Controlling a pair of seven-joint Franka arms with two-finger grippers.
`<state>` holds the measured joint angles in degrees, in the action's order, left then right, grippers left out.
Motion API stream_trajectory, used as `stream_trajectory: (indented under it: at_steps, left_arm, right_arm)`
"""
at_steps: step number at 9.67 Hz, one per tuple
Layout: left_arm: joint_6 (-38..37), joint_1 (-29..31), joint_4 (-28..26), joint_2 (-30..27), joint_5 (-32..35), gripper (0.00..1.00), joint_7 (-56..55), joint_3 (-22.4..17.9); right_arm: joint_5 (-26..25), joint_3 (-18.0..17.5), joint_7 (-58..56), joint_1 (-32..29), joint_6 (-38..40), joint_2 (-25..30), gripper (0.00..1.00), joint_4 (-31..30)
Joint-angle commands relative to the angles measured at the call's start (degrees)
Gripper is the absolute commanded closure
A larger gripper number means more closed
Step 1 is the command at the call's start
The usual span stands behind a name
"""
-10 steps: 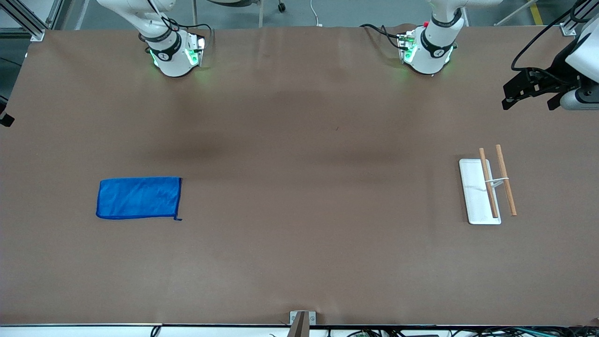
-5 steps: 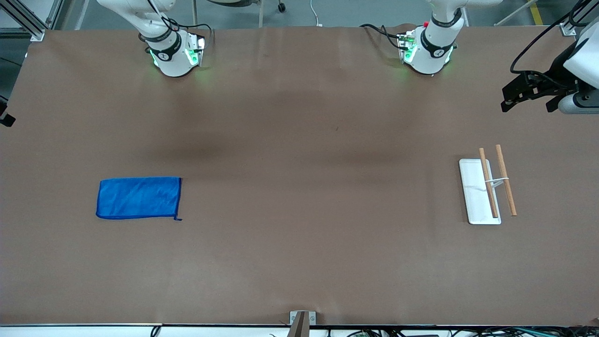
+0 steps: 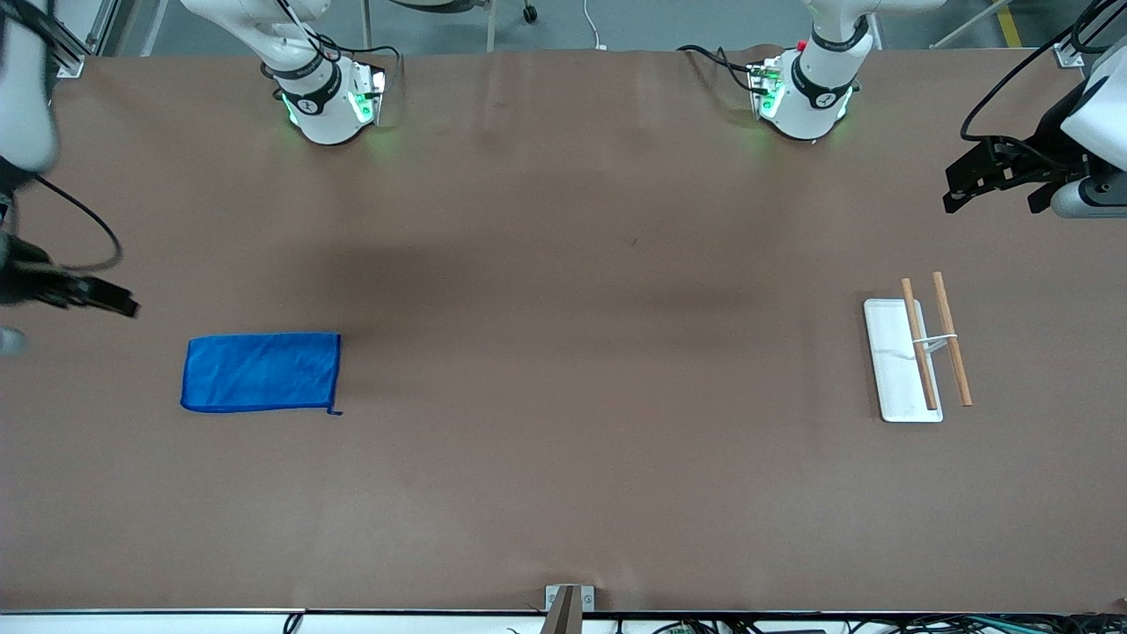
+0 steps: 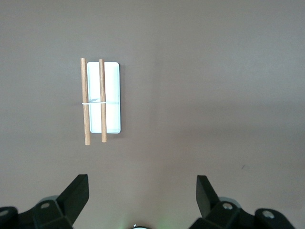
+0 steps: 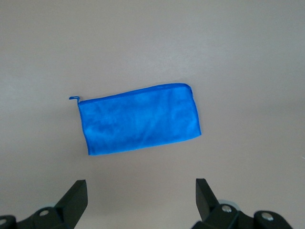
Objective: Right arm passes towel to left arm to hang
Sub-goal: 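Reach the right gripper down to the edge of the blue towel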
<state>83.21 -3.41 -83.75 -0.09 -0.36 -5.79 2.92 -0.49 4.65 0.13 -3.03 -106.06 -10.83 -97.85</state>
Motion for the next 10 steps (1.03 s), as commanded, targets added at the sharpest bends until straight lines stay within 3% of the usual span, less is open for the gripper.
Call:
stream_trajectory:
  at_steps: [1, 5, 10]
  left_arm:
    - [-0.59, -0.28, 0.34, 1.50, 1.15, 0.00, 0.35, -0.37]
    - [-0.24, -0.11, 3.14, 5.00, 1.06, 0.00, -0.54, -0.55]
    - [0.82, -0.11, 2.63, 2.72, 1.68, 0.00, 0.61, -0.10]
  right_arm:
    - [0.31, 0.01, -0.66, 0.48, -11.65, -1.45, 0.00, -9.17]
    - [0.31, 0.01, -1.18, 0.65, -33.29, -10.76, 0.00, -18.68]
    - [0.31, -1.48, -2.41, 0.65, -37.99, -17.55, 0.00, -18.96]
